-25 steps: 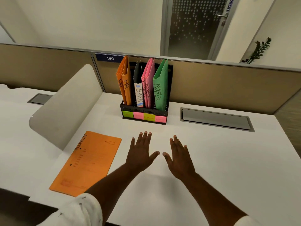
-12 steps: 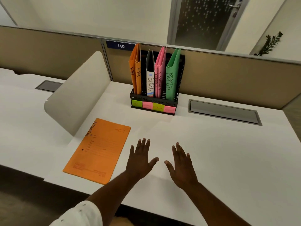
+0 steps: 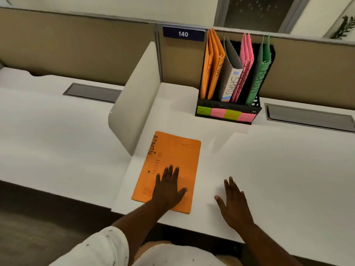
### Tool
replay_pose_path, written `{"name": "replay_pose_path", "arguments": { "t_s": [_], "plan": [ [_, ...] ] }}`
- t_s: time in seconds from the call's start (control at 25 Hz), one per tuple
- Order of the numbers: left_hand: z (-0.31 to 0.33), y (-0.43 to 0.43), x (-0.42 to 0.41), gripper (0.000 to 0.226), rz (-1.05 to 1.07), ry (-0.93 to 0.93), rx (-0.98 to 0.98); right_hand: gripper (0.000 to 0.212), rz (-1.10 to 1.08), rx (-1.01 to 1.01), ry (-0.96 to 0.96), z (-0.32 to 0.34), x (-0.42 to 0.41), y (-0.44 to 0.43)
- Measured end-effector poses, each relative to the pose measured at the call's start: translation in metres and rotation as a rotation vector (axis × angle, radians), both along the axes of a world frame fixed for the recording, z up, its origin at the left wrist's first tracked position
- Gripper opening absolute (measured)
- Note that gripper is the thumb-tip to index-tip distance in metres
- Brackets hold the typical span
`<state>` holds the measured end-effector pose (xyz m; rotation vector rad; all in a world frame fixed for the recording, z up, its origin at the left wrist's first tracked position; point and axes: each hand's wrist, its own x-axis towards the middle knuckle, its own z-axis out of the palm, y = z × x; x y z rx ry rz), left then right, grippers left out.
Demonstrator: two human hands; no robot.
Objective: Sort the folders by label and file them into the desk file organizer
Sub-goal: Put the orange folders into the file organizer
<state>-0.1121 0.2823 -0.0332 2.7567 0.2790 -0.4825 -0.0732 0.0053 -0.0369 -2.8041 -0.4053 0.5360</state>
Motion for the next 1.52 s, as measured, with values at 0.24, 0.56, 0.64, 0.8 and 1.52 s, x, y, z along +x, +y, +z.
{"name": "replay_pose_path", "arguments": {
  "t_s": [0.24, 0.56, 0.64, 0.8, 1.52],
  "plan": [
    [-0.005, 0.067, -0.017, 0.095, 0.158, 0.095, 0.009, 0.078, 0.113, 0.015, 0.097, -0.010, -0.023, 0.067],
    [-0.003, 0.095, -0.019, 0.089, 0.415, 0.108, -0.144, 0.080, 0.240, -0.151, 0.265, -0.030, -0.033, 0.118],
    [-0.001, 0.101, -0.013, 0.078, 0.536, 0.028, -0.229, 0.082, 0.231, -0.158, 0.274, -0.032, -0.031, 0.121],
    [0.007, 0.108, -0.001, 0.043, 0.590, -0.091, -0.552, 0.079, 0.195, -0.108, 0.251, -0.032, -0.025, 0.119],
    [0.079, -0.029, 0.069, 0.011, 0.319, -0.212, -0.899, 0.070, 0.000, 0.037, 0.053, 0.037, 0.076, -0.012]
  ]
}}
